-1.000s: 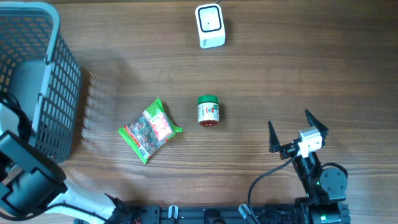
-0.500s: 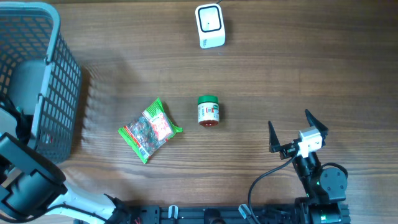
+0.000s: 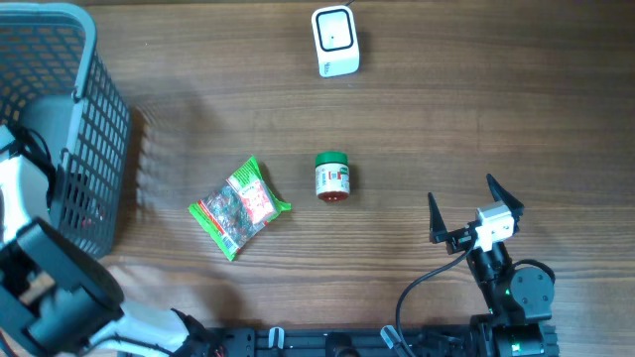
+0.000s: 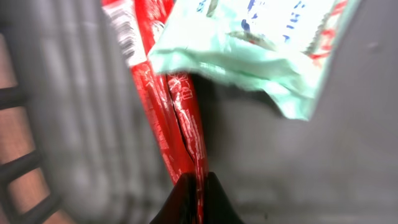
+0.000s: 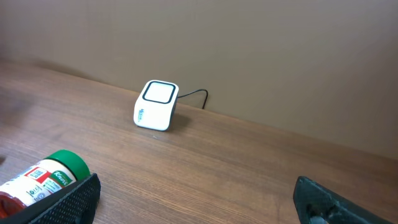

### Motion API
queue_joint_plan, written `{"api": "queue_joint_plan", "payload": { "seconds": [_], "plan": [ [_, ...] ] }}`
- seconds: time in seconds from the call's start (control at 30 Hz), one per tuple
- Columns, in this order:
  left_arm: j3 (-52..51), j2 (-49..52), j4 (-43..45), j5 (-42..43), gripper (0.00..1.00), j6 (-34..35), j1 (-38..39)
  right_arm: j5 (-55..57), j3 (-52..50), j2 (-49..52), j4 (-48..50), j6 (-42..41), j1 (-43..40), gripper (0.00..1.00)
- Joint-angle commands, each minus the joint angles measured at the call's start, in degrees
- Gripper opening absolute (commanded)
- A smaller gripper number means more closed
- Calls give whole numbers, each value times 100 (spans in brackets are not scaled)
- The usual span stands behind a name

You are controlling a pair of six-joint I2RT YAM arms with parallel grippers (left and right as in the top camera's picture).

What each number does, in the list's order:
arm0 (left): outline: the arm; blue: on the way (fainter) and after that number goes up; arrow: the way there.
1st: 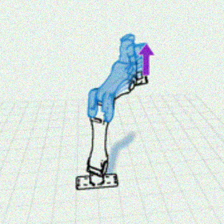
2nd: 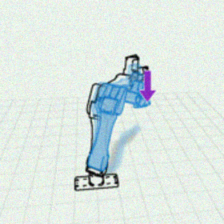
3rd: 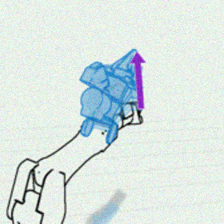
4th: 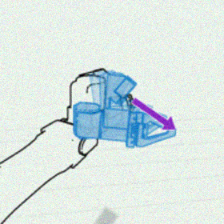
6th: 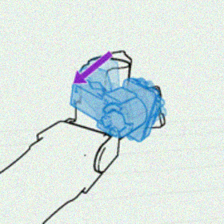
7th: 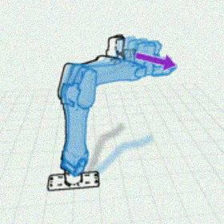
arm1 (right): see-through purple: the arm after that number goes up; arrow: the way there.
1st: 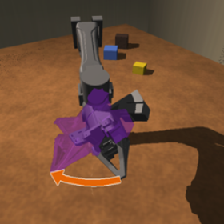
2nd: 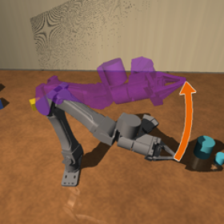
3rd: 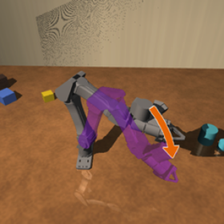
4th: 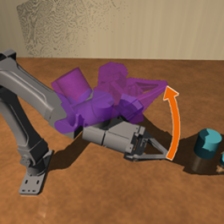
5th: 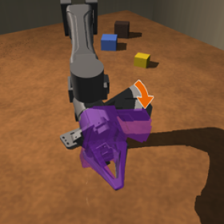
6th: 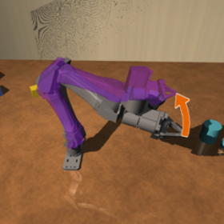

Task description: Scan the item barcode

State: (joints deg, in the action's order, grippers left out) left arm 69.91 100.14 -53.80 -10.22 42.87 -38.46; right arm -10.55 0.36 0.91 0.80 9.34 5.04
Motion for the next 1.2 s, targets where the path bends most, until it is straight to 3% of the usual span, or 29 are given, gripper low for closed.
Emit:
{"api": "queue_joint_plan", "payload": {
  "seconds": [0.0, 0.13, 0.3, 0.33, 0.37, 0.4, 0.43, 0.57, 0.77, 0.9, 0.97, 1.07, 1.13, 1.17],
  "plan": [
    [-26, -859, -76, -323, 4, 153, -7, -116, -7, 7, 7, 83, -22, 100],
    [-13, -1587, 37, -546, 4, 146, -4, -116, -7, 7, 7, 83, -24, 100],
    [-15, -1725, 125, -693, 4, 90, 31, -116, -7, 7, 7, 81, -22, 100],
    [-15, -1694, 129, -723, 16, 92, 31, -116, -7, 7, 7, 85, -22, 100],
    [-28, -1637, 122, -708, 41, 136, 26, -116, -7, 7, 7, 83, -22, 100],
    [-59, -1547, 125, -636, 55, 136, 26, -116, -7, 7, 7, 83, -24, 100],
    [-70, -1434, 125, -610, 62, 138, 26, -116, -7, 7, 7, 81, -22, 100],
    [-70, -573, 125, -588, 61, 146, 26, -118, -7, 7, 7, 83, -22, 100],
    [-70, 380, 72, -590, 65, 1344, 26, -116, -7, 7, 7, 83, -24, 100],
    [-72, 621, 302, -549, 68, 1405, 48, -116, -7, 7, 7, 83, -22, 100],
    [-98, 706, 310, -551, 64, 1414, 48, -116, -7, 7, 7, 83, -22, 100],
    [-518, 824, 675, -553, 25, 1421, 48, -116, -7, 7, 7, 83, -24, 100],
    [-920, 841, 1060, -551, 6, 1421, 42, -116, -7, 7, 7, 83, -22, 100],
    [-1014, 841, 1150, -551, 4, 1421, 42, -116, -7, 7, 7, 83, -22, 100]
  ]
}}
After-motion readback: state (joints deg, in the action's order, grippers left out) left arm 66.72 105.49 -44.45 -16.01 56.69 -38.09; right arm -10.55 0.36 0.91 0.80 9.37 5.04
